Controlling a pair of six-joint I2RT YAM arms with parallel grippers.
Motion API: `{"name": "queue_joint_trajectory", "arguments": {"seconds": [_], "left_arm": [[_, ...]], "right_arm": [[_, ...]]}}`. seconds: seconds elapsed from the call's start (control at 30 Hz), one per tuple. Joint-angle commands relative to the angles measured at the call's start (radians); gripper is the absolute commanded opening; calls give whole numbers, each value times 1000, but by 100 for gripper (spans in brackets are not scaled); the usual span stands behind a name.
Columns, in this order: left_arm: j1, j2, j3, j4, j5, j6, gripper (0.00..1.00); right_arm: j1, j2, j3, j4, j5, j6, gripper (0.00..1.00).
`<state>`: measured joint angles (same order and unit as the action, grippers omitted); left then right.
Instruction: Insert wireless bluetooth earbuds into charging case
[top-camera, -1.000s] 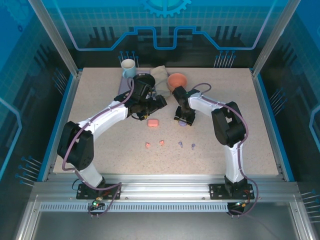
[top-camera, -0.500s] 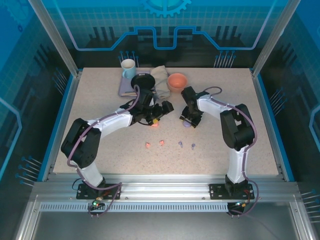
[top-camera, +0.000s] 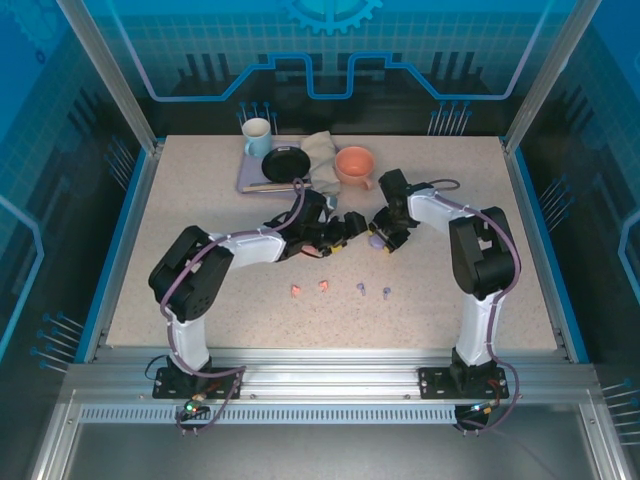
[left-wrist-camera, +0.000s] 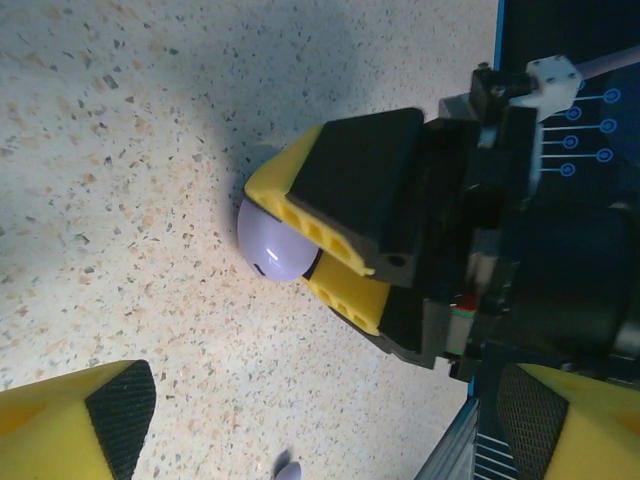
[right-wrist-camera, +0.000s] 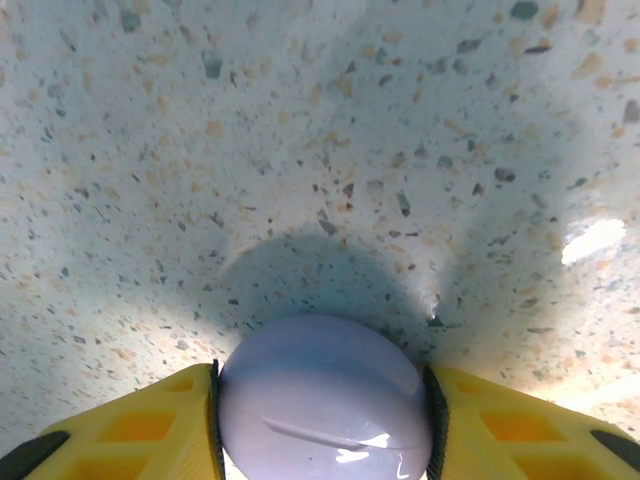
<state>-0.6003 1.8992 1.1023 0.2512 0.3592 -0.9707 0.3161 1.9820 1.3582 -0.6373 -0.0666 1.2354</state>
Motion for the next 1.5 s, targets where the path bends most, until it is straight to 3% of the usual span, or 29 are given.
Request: {"name": "queue_joint_trajectory", "arguments": {"seconds": [0.0,0.37,0.7,1.13,1.47], "left_arm": [[-16,47,27,57,35,-9,88],[-26,138,104,57,58,10,81],[-26,129,111,45,55,12,81],[-27,130,121,55,53,11,81],[-27,126,104,72,55,9,82]], "right_arm": [[-22,-25,-8,8,-39,32,48],[-42,-6,-8,15,-68,39,48],[-21,63,73,-95,-30,8,61],[12,169,262,-287,51,-40,64],[42,197,257,-306,71,-39,63]]}}
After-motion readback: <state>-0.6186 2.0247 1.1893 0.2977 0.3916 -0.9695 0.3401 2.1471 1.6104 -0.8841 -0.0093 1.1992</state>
